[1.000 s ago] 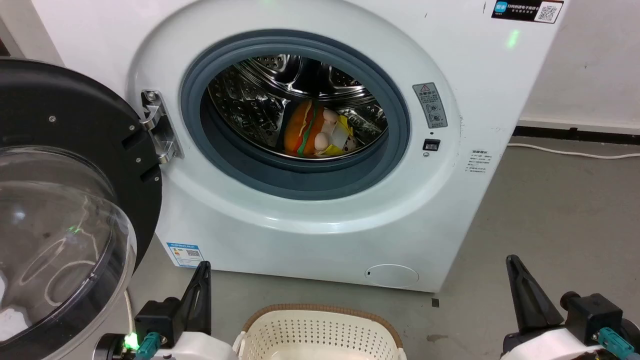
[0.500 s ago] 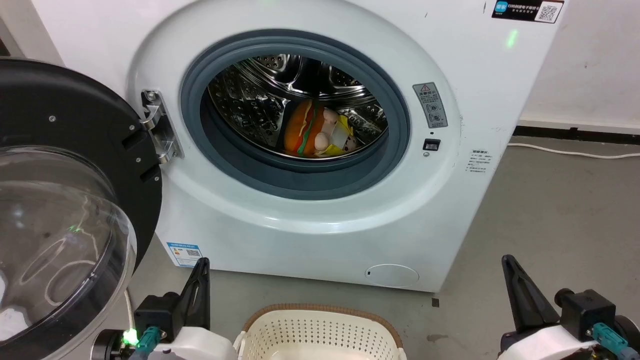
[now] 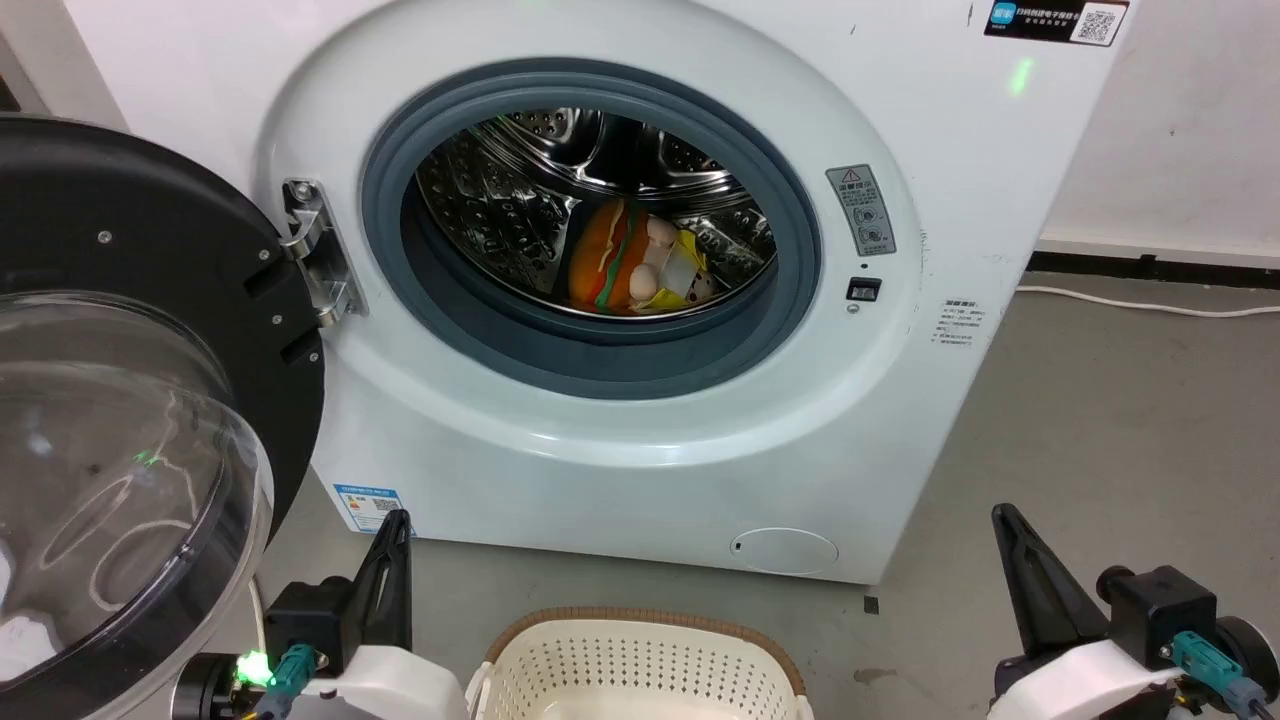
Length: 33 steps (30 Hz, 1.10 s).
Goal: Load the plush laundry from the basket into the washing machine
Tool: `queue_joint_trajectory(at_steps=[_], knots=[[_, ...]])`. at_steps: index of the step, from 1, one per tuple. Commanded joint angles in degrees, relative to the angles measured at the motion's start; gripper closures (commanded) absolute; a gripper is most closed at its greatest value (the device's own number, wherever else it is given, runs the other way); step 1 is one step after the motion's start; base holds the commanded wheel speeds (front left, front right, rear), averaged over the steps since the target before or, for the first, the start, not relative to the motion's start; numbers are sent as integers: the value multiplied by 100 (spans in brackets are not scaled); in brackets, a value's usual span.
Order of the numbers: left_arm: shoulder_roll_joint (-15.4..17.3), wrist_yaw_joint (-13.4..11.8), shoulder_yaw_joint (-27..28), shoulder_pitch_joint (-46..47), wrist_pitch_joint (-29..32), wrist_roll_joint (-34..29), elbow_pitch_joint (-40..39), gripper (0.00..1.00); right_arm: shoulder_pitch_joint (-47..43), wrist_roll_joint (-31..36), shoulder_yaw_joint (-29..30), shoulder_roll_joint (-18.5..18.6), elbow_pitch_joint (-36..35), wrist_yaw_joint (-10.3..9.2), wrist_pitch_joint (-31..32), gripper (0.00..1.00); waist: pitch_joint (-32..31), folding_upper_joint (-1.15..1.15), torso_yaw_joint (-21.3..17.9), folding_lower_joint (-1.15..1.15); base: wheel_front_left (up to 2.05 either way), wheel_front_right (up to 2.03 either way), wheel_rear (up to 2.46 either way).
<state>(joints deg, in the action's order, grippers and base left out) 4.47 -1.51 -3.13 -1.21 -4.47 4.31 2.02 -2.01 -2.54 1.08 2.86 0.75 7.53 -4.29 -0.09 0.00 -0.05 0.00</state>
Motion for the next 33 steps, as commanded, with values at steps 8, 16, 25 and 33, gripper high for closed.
queue_joint_trajectory(at_steps=[8, 16, 25, 33], knots=[[-50, 51, 85, 75, 134, -140, -74, 100, 101, 85, -36, 1, -44, -3, 116, 100, 2, 0, 1, 0, 0, 0, 0], [-83, 81, 153, 89, 228, -227, -112, 100, 131, 136, -58, 1, -53, -3, 209, 100, 4, 0, 2, 0, 0, 0, 0], [-119, 115, 230, 104, 333, -325, -155, 100, 165, 193, -82, 1, -64, -4, 315, 100, 7, 0, 3, 0, 0, 0, 0], [-152, 145, 298, 118, 427, -413, -194, 100, 195, 244, -104, 1, -73, -4, 410, 100, 9, 0, 4, 0, 0, 0, 0]])
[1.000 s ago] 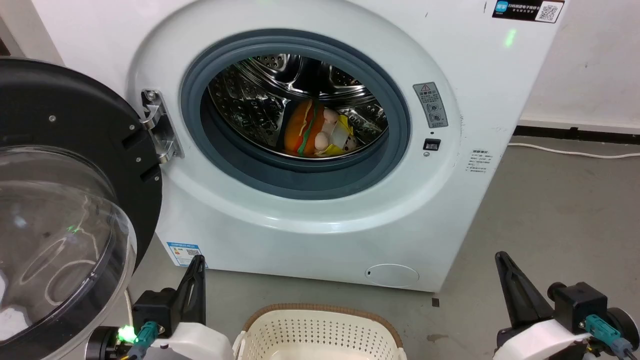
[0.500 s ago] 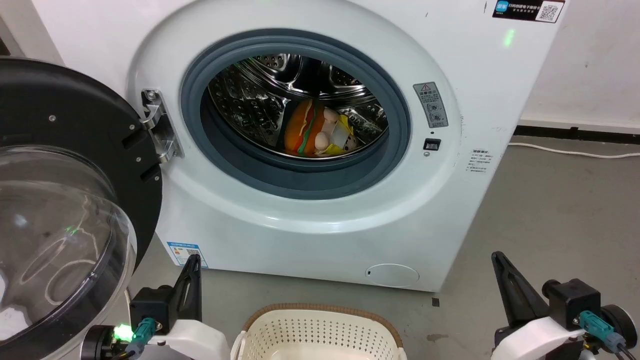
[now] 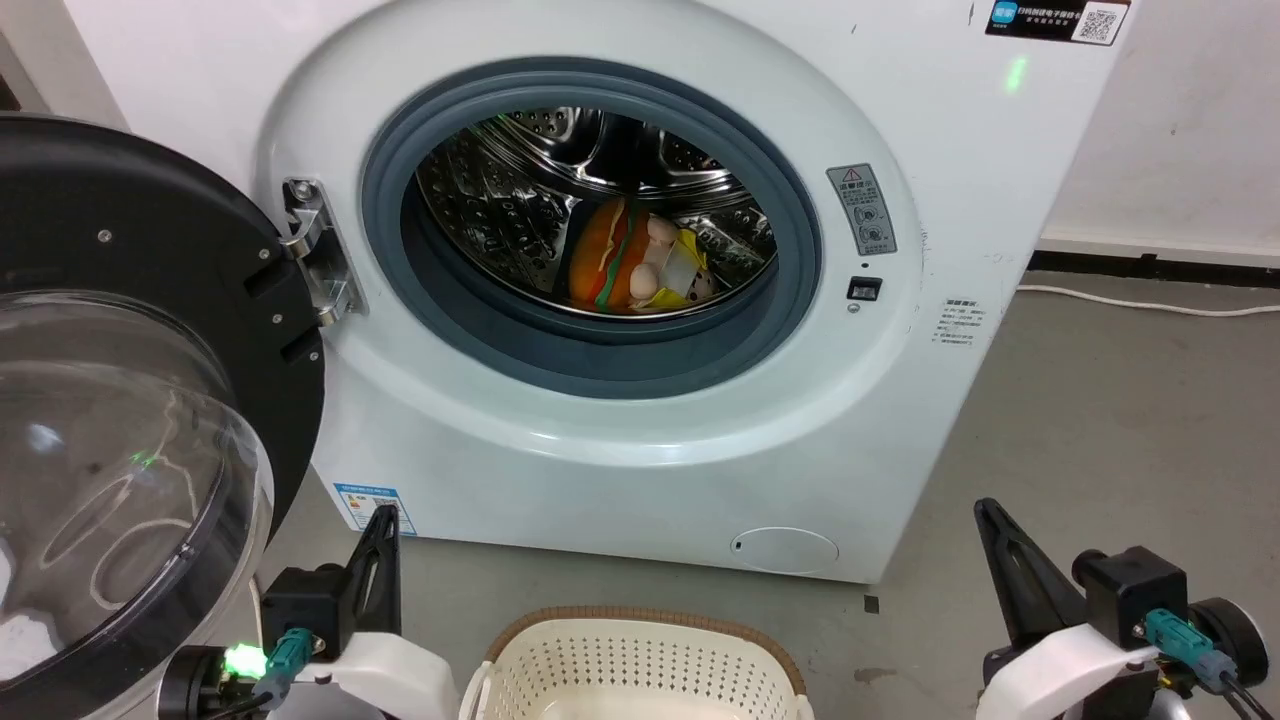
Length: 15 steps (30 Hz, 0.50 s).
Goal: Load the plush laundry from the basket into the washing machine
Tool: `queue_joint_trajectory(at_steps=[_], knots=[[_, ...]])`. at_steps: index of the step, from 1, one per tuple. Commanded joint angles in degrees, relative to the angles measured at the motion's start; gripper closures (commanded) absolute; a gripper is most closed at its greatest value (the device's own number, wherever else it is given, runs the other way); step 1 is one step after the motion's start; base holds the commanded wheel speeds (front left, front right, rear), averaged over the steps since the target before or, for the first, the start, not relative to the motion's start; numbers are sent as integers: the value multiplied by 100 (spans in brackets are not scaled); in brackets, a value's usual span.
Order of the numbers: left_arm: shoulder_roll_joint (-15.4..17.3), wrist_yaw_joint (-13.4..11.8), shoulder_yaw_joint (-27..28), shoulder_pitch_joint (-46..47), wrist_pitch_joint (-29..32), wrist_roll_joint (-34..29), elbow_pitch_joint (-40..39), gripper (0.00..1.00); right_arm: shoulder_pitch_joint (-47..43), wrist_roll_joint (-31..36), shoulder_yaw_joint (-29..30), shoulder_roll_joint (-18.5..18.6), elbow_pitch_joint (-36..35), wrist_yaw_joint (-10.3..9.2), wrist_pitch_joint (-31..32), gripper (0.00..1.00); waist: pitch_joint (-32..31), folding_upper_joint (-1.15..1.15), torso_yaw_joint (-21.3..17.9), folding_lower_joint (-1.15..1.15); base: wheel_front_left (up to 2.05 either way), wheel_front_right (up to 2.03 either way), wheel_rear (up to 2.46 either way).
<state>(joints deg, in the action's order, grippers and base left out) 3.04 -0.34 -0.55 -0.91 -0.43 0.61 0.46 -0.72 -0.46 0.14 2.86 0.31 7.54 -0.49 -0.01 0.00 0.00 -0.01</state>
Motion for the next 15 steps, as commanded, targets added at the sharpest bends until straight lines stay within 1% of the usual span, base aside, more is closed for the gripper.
queue_joint_trajectory(at_steps=[1, 15], knots=[[-13, 31, 50, 90, 36, -54, -42, 100, 69, 41, -12, 1, -31, -5, 41, 100, 0, 0, 0, 1, 0, 0, 0], [-16, 34, 55, 91, 43, -61, -46, 100, 72, 46, -14, 1, -31, -5, 49, 100, 1, 0, 0, 1, 0, 0, 0]])
